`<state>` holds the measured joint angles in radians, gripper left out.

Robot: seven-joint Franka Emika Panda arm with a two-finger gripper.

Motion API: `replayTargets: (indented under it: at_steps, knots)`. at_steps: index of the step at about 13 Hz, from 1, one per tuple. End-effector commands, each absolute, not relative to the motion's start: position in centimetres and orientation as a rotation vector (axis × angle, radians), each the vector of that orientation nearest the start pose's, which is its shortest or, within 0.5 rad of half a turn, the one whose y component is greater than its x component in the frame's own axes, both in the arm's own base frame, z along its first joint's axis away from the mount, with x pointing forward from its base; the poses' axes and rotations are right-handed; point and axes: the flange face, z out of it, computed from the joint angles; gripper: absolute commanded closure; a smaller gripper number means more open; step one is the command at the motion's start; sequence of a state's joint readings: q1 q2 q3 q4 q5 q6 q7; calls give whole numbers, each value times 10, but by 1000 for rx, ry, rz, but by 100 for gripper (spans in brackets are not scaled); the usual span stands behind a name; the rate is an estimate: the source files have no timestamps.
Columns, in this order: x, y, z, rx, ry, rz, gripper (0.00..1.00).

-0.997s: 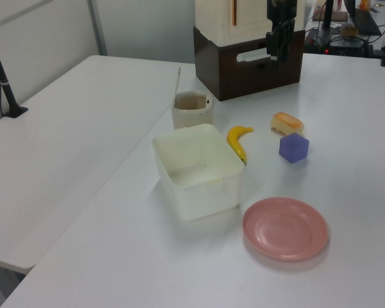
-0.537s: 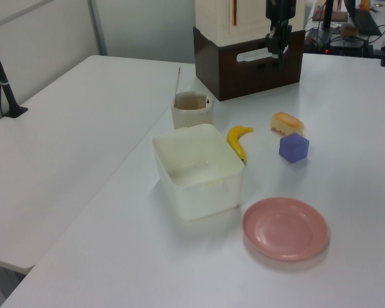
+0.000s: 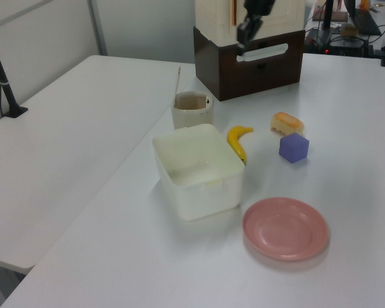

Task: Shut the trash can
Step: 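Move the gripper down to the open lid of the cream trash can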

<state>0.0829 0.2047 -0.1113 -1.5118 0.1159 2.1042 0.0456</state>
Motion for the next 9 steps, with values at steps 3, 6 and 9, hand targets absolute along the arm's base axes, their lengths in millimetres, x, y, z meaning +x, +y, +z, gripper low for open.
replayTargets:
  at_steps: [3,6,9]
  knots:
    - [719,11,556,-2849,141,-1089,100]
    - [746,26,514,-2757,113,-1351,100]
    - [756,31,499,-2711,109,-1449,100]
